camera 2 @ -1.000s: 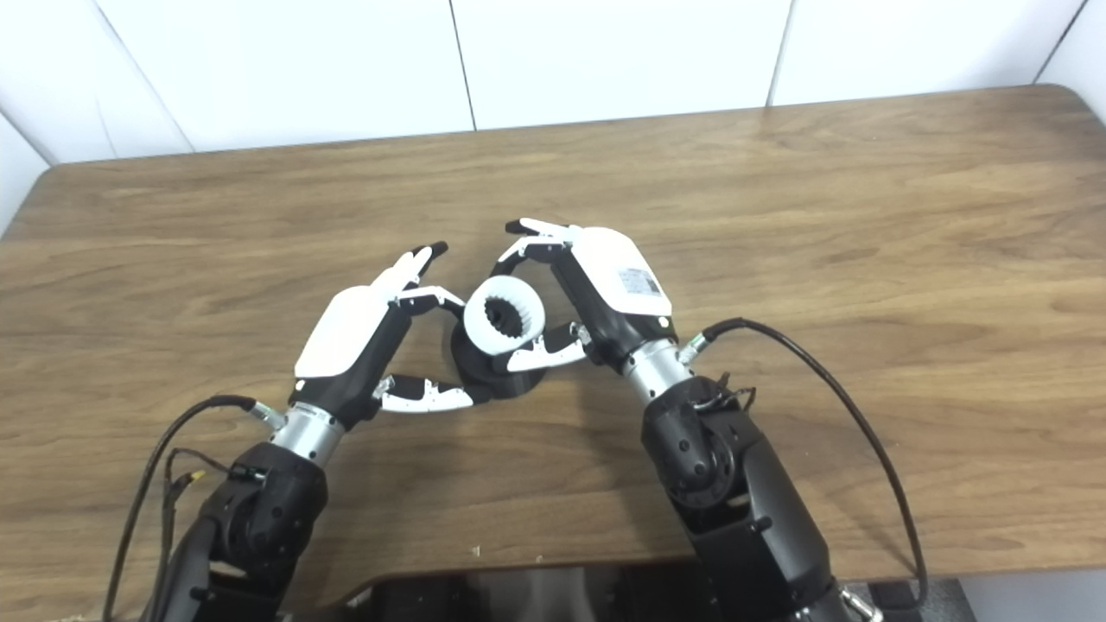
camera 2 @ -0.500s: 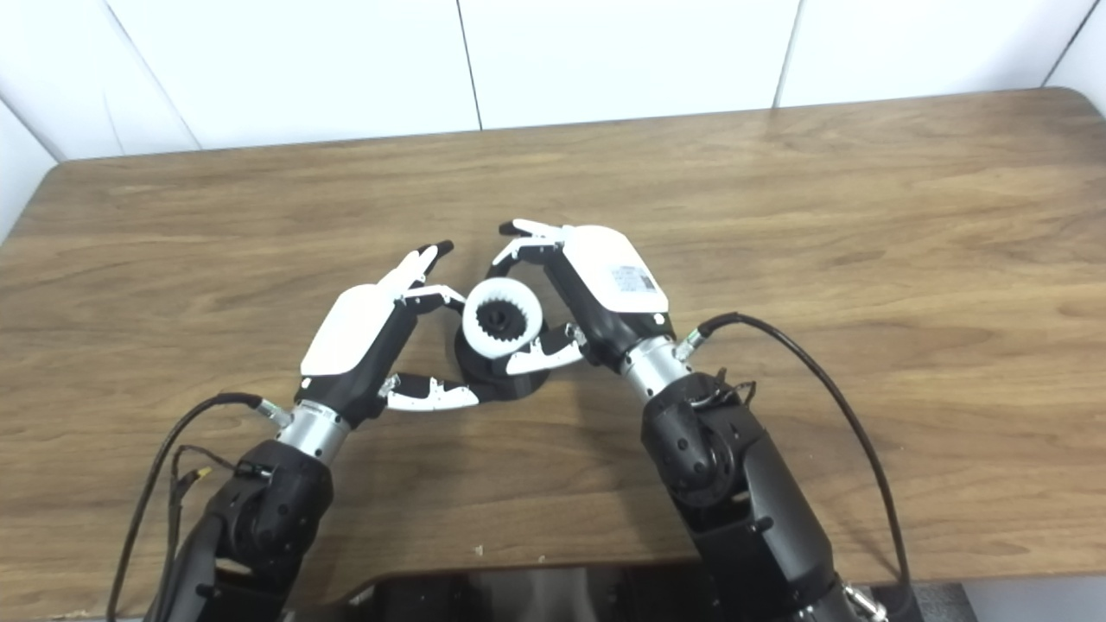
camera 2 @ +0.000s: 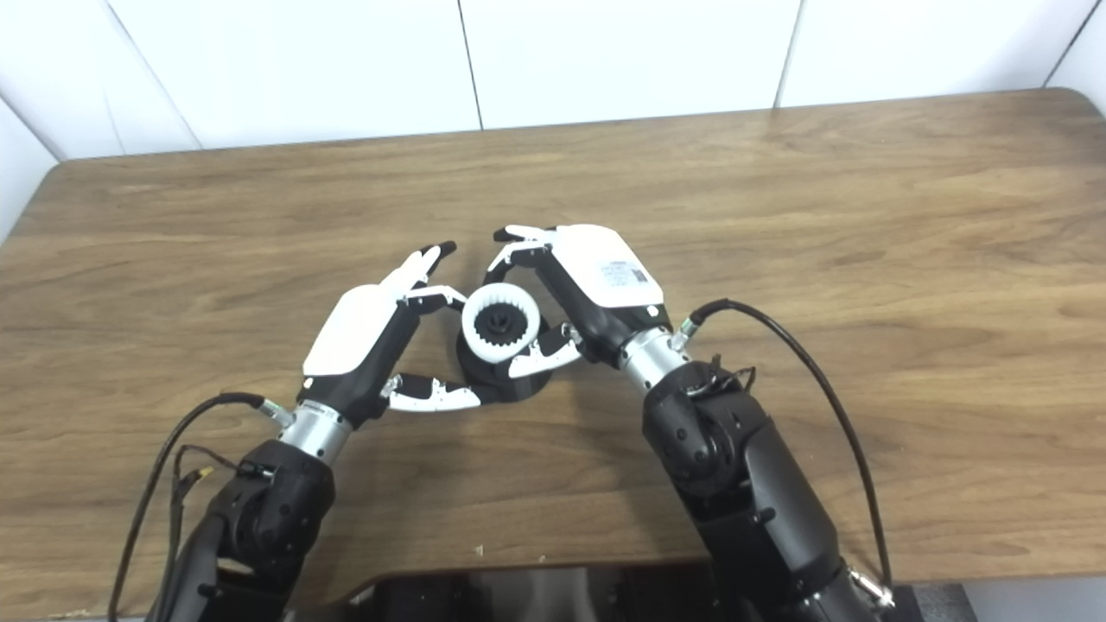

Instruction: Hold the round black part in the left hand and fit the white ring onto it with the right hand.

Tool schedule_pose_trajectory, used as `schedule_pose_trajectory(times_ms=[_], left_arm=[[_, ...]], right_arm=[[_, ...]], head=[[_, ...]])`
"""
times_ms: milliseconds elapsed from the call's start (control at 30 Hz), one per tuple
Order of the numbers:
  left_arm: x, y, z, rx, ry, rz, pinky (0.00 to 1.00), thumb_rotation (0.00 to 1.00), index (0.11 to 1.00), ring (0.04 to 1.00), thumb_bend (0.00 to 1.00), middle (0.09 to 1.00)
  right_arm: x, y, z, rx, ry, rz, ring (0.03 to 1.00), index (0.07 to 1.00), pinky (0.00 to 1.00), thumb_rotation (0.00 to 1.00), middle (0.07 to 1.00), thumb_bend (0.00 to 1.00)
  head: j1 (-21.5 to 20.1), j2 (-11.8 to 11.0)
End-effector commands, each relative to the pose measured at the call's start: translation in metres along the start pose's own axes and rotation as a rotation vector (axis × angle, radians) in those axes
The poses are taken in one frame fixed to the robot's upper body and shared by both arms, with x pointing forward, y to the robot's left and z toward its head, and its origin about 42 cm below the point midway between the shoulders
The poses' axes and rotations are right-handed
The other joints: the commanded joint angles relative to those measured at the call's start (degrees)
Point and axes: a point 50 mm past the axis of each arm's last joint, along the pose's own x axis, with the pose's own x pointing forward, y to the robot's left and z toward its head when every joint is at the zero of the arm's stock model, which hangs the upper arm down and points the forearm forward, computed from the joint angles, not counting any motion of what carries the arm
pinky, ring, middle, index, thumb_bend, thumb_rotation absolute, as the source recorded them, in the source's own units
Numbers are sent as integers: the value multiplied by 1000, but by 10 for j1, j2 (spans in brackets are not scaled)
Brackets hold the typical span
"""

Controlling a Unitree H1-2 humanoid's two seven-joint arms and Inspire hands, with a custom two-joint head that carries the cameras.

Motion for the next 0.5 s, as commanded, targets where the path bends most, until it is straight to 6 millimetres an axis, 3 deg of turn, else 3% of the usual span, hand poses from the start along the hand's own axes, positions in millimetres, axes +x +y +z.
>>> schedule_pose_trajectory(times_ms=[0, 433, 467], left_arm=[[4, 7, 7, 20, -31, 10, 965, 313, 580, 1000, 897, 1000], [5, 7, 8, 23, -33, 14, 962, 313, 575, 1000, 903, 1000], [5, 7, 8, 23, -33, 14, 959, 314, 576, 1000, 902, 1000]], right_arm=[[3, -8, 4, -33, -28, 0, 833, 493, 884, 157, 858, 523], [6, -15, 3, -89, -10, 54, 844, 496, 875, 165, 870, 520], [6, -15, 3, -96, 0, 66, 849, 588, 877, 281, 878, 707]], head=[[0, 0], [-3, 3], [-3, 3]])
